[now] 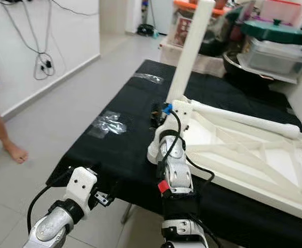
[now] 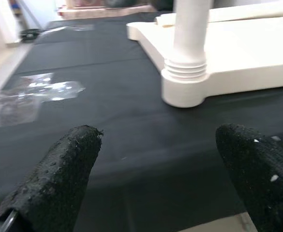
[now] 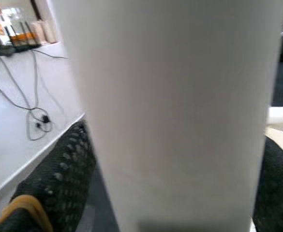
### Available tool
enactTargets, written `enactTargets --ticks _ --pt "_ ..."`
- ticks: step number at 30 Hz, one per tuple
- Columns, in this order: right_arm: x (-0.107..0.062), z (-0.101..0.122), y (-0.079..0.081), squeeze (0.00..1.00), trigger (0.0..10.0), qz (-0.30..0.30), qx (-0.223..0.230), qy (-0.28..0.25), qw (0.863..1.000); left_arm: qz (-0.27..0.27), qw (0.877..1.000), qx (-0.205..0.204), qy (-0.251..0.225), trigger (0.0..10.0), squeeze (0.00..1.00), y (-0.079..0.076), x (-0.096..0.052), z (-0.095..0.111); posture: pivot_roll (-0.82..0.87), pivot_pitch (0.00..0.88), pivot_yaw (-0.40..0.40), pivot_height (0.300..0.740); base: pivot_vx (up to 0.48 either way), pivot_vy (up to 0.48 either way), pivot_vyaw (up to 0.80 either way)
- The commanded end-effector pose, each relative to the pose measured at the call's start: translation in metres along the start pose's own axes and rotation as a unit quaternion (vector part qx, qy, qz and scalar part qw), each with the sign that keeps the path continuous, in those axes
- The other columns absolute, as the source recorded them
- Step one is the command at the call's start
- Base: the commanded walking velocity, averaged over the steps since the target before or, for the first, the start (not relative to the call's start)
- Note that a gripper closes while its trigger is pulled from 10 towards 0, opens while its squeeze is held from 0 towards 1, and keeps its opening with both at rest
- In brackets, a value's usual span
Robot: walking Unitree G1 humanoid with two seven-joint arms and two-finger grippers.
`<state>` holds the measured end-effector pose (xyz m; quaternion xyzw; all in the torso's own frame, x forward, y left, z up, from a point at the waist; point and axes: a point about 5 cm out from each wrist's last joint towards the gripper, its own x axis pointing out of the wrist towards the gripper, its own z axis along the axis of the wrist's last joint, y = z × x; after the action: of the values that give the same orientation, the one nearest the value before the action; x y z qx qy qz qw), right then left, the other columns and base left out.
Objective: Building children table
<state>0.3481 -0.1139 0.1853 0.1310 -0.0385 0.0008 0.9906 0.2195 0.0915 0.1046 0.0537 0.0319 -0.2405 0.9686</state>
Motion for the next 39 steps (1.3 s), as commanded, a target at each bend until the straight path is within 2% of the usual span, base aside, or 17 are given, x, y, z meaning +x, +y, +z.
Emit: enactTargets --ticks 1,2,3,4,6,11,17,18,19,23,24,29,31,36,37,38,39 --pt "-0.005 -0.010 0.020 0.00 10.0 0.026 0.056 0.014 0.998 -0.005 1.000 -0.003 0.004 10.0 0.00 -0.002 0.000 -0.003 0.12 0.000 -0.125 0.740 0.000 0.000 0.00" --pt "0.000 -0.006 0.019 0.00 10.0 0.080 0.078 0.015 0.994 -0.005 1.000 -0.003 0.003 10.0 0.00 -0.002 0.000 -0.002 0.12 0.000 -0.125 0.740 0.000 0.000 0.00" --pt "0.000 0.004 0.027 0.00 10.0 0.281 0.108 0.036 0.953 -0.005 1.000 -0.003 0.002 10.0 0.00 -0.002 0.001 -0.002 0.12 0.000 -0.123 0.740 0.000 0.000 0.00" --pt "0.000 0.004 0.027 0.00 10.0 0.281 0.108 0.036 0.953 -0.005 1.000 -0.003 0.002 10.0 0.00 -0.002 0.001 -0.002 0.12 0.000 -0.123 0.740 0.000 0.000 0.00" --pt "-0.012 0.010 0.026 0.00 10.0 0.427 0.112 0.070 0.894 -0.005 1.000 -0.005 0.001 10.0 0.00 -0.002 0.001 -0.002 0.12 0.000 -0.123 0.740 0.000 0.000 0.00" --pt "-0.014 0.012 0.016 0.00 10.0 0.498 0.059 0.092 0.860 -0.006 1.000 -0.004 0.001 10.0 0.00 -0.001 0.002 -0.002 0.12 0.000 -0.130 0.740 0.000 0.000 0.00" --pt "-0.005 0.012 0.024 0.00 10.0 0.603 -0.040 0.113 0.789 -0.005 1.000 -0.001 -0.002 10.0 0.00 0.000 0.003 -0.001 0.13 0.000 -0.126 0.740 0.000 0.000 0.00" --pt "0.000 0.010 0.027 0.00 10.0 0.597 -0.056 0.111 0.792 -0.005 1.000 0.000 -0.002 10.0 0.00 0.000 0.003 0.000 0.14 0.000 -0.131 0.740 0.000 0.000 0.00" --pt "0.009 0.011 0.031 0.00 0.0 0.567 -0.064 0.102 0.815 -0.005 1.000 0.001 -0.002 10.0 0.00 -0.001 0.003 0.000 0.15 0.000 -0.138 0.740 0.000 0.000 0.00" --pt "0.019 0.011 0.035 0.00 0.0 0.527 -0.076 0.085 0.842 -0.004 1.000 0.002 -0.002 10.0 0.00 -0.001 0.003 0.000 0.15 0.000 -0.132 0.740 0.000 0.000 0.00" --pt "0.024 0.012 0.032 0.00 0.0 0.479 -0.086 0.067 0.871 -0.004 1.000 0.002 -0.003 10.0 0.00 -0.001 0.002 0.001 0.14 0.000 -0.132 0.740 0.000 0.000 0.00" --pt "0.025 0.010 0.024 0.00 0.0 0.434 -0.077 0.059 0.895 -0.004 1.000 0.000 -0.002 10.0 0.00 -0.001 0.002 0.001 0.13 0.000 -0.123 0.740 0.000 0.000 0.00" --pt "0.025 0.004 0.011 0.00 0.0 0.341 -0.052 0.055 0.937 -0.004 1.000 -0.001 -0.001 10.0 0.00 -0.001 0.002 0.001 0.13 0.000 -0.122 0.740 0.000 0.000 0.00" --pt "0.027 -0.001 0.003 0.00 0.0 0.277 -0.038 0.054 0.958 -0.005 1.000 -0.001 -0.002 10.0 0.00 -0.001 0.002 0.001 0.13 0.000 -0.122 0.740 0.000 0.000 0.00" --pt "0.022 -0.004 -0.007 0.00 0.0 0.136 -0.041 0.038 0.989 -0.004 1.000 -0.001 -0.002 10.0 0.00 0.000 0.002 0.001 0.11 0.000 -0.115 0.740 0.000 0.000 0.00" --pt "0.022 -0.004 -0.007 0.00 0.0 0.136 -0.041 0.038 0.989 -0.004 1.000 -0.001 -0.002 10.0 0.00 0.000 0.002 0.001 0.11 0.000 -0.115 0.740 0.000 0.000 0.00" --pt "0.012 -0.006 -0.019 0.00 0.0 -0.003 -0.032 0.024 0.999 -0.004 1.000 -0.002 -0.001 10.0 0.00 0.000 0.001 0.001 0.12 0.000 -0.121 0.740 0.000 0.000 0.00"
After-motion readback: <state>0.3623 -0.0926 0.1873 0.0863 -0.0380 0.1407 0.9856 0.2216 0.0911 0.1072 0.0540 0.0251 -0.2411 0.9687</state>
